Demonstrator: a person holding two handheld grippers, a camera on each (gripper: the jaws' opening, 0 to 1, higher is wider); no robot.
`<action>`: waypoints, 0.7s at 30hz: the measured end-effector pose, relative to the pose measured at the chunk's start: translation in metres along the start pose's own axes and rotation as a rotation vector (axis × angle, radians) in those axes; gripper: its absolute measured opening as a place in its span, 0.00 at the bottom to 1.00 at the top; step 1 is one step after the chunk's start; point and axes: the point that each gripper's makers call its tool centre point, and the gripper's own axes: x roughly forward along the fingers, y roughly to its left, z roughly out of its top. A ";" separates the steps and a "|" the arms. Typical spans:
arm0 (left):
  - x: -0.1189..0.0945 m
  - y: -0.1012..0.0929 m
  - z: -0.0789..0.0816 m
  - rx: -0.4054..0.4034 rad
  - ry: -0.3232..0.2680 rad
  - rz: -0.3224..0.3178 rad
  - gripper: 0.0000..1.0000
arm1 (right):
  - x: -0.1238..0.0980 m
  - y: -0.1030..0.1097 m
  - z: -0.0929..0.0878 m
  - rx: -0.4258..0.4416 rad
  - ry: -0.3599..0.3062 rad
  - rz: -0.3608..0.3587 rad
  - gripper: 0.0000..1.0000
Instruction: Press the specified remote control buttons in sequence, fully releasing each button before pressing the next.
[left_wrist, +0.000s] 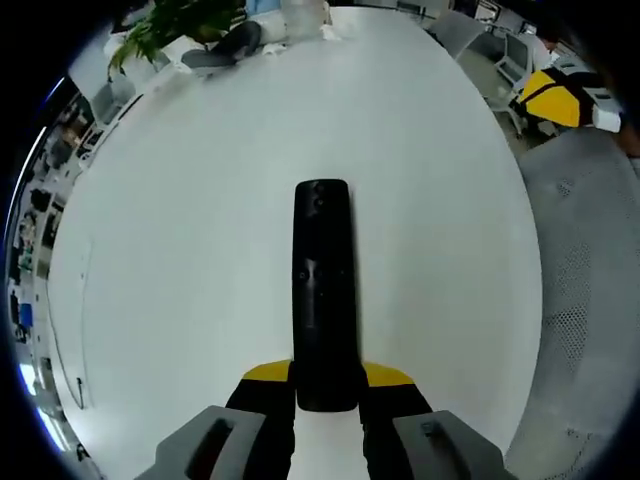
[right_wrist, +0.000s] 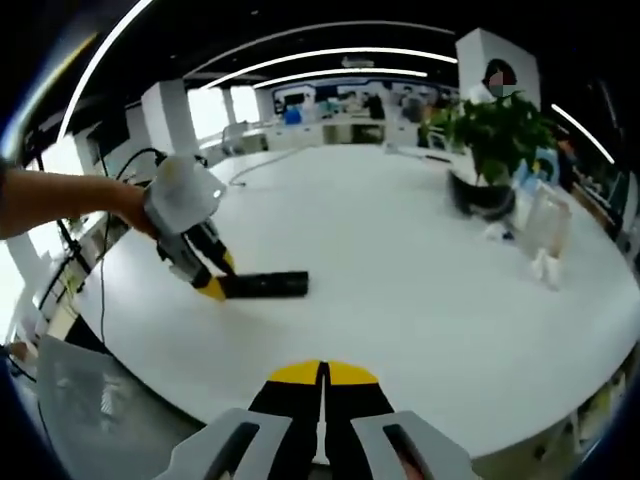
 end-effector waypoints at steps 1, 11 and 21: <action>0.000 -0.006 -0.001 0.007 0.001 -0.002 0.23 | 0.000 0.000 -0.001 0.005 0.005 0.002 0.00; -0.001 -0.034 -0.007 0.027 0.019 -0.006 0.23 | -0.001 0.001 -0.002 -0.020 0.007 -0.012 0.00; -0.003 -0.054 -0.011 -0.019 -0.010 -0.007 0.23 | -0.004 -0.007 0.007 -0.036 -0.031 -0.073 0.00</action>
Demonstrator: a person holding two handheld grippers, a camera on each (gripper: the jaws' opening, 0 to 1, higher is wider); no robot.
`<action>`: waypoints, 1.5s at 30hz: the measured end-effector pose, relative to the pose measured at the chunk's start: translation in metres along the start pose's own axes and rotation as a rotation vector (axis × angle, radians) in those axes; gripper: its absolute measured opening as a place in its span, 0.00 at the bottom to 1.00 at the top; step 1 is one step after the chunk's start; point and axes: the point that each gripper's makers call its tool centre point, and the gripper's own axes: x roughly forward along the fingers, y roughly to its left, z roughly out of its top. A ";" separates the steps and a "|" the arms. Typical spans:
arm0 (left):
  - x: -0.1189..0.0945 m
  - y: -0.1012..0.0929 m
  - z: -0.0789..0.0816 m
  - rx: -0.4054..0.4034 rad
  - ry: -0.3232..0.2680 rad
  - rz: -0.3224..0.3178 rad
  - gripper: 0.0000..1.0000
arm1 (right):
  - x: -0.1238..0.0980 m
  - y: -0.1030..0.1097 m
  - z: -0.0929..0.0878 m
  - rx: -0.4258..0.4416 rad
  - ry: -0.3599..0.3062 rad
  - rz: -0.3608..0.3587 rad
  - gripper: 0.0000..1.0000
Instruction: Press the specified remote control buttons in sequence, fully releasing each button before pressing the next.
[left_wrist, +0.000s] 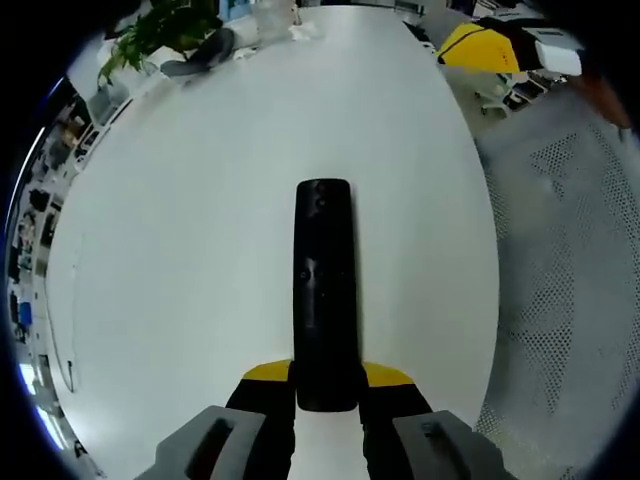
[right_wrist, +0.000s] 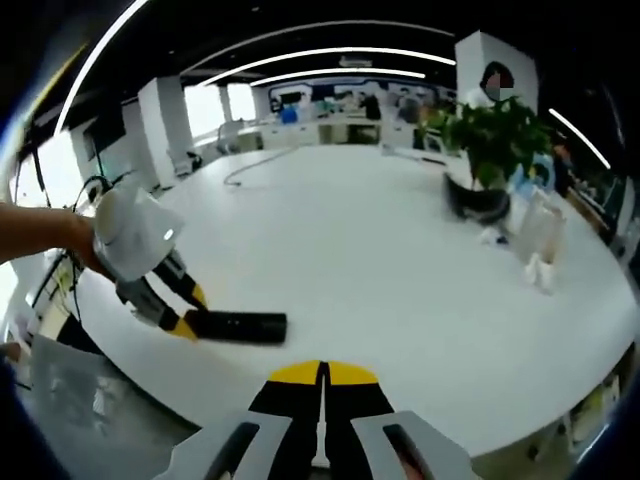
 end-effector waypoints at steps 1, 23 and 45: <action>0.000 -0.002 -0.001 -0.010 -0.011 -0.001 0.23 | -0.001 -0.002 0.001 0.004 -0.003 -0.006 0.00; -0.003 -0.032 -0.006 0.007 -0.067 -0.002 0.23 | -0.026 -0.002 0.059 0.112 -0.338 -0.162 0.00; -0.004 -0.056 -0.010 -0.061 -0.162 0.003 0.23 | -0.007 0.024 0.019 0.214 -0.095 0.011 0.00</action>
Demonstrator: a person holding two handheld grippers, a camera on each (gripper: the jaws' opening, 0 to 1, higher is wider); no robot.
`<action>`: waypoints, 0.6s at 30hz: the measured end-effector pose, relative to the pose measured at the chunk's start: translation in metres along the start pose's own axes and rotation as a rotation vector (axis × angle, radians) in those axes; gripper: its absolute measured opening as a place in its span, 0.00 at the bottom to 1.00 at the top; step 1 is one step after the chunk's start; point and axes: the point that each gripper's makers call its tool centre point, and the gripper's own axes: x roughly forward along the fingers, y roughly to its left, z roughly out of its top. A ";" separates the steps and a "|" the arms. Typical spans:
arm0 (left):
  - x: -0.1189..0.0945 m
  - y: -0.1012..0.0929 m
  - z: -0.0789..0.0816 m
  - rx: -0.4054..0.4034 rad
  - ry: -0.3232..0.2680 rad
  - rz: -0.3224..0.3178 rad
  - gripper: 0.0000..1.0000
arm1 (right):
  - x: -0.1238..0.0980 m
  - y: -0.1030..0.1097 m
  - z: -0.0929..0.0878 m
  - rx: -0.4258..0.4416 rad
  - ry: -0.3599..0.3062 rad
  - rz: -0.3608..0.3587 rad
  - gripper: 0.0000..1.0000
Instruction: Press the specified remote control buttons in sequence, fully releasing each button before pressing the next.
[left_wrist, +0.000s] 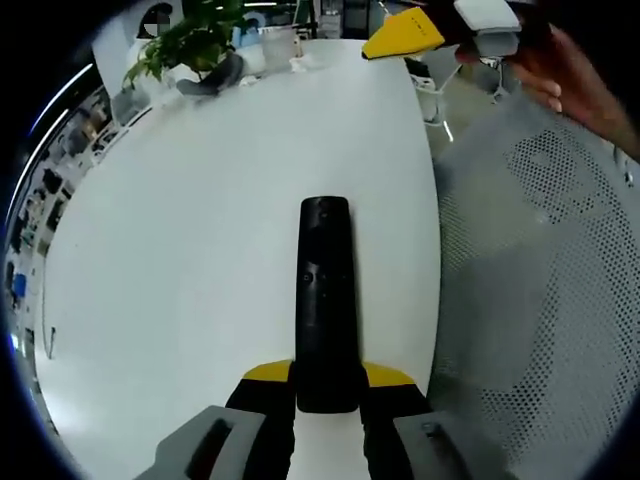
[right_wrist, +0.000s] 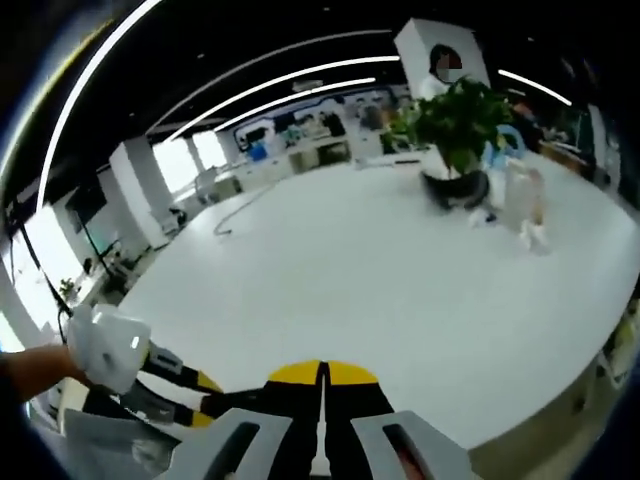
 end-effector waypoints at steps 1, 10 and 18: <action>0.000 -0.002 0.000 -0.001 -0.002 0.004 0.23 | 0.000 -0.001 0.000 -0.003 0.001 0.002 0.00; -0.001 -0.010 -0.002 -0.034 -0.021 0.021 0.23 | -0.001 0.003 0.003 0.064 -0.011 0.065 0.00; -0.003 -0.023 -0.004 -0.036 -0.028 0.037 0.23 | 0.002 0.025 -0.019 0.042 0.118 0.148 0.00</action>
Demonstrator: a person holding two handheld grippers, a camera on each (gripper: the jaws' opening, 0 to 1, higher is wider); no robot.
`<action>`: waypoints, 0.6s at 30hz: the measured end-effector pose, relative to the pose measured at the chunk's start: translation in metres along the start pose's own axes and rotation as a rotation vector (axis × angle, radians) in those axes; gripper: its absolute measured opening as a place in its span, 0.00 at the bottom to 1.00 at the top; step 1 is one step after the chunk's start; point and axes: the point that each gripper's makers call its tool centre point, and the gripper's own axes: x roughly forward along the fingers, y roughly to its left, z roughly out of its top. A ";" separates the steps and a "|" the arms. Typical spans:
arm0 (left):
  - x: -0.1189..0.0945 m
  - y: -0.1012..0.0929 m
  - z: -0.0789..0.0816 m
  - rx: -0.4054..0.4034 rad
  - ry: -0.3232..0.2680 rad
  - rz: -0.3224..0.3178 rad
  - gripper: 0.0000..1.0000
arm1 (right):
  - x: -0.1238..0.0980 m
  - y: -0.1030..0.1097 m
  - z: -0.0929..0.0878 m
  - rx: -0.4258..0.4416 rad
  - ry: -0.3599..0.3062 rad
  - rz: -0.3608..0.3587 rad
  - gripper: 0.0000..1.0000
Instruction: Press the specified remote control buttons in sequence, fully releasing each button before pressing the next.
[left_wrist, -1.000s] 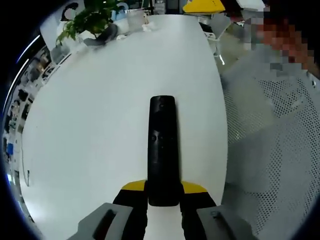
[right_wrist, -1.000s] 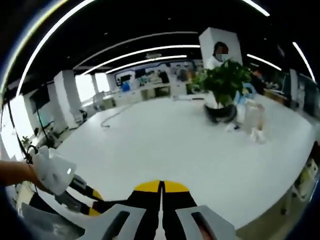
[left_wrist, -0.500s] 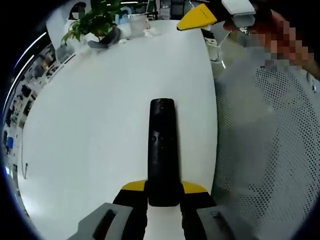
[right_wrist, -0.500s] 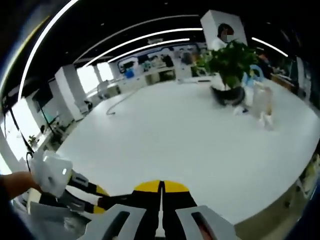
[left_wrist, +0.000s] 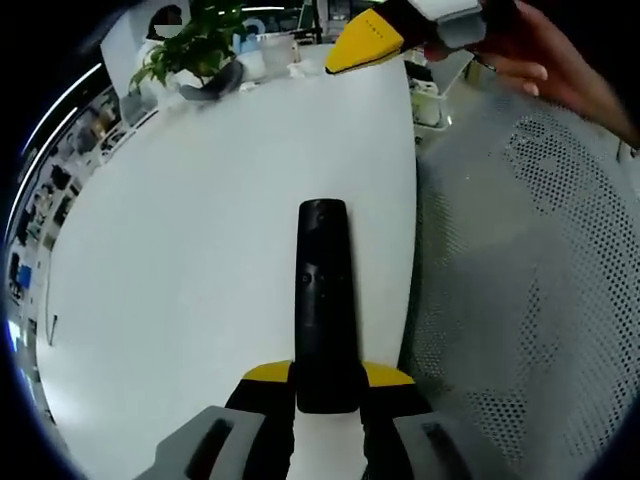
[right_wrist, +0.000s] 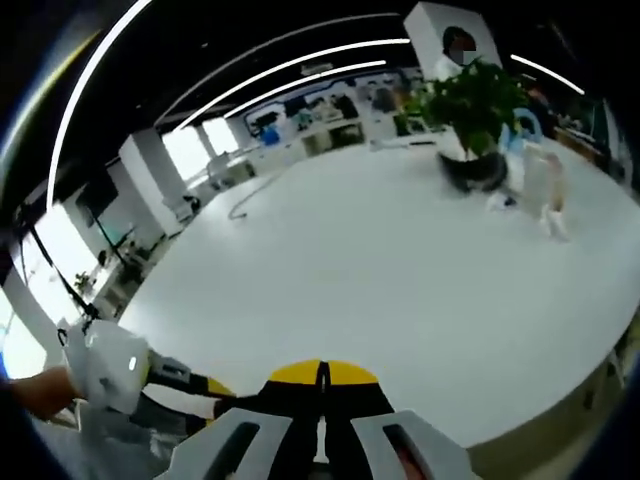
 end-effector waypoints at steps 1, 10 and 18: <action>0.000 0.000 0.000 -0.004 -0.004 0.000 0.23 | 0.001 0.003 -0.002 0.000 0.014 0.016 0.00; -0.003 -0.011 -0.003 -0.029 -0.073 -0.001 0.24 | 0.012 0.012 -0.023 0.026 0.170 0.078 0.00; -0.004 -0.015 -0.003 -0.039 -0.147 0.000 0.24 | 0.021 0.008 -0.046 0.125 0.300 0.061 0.00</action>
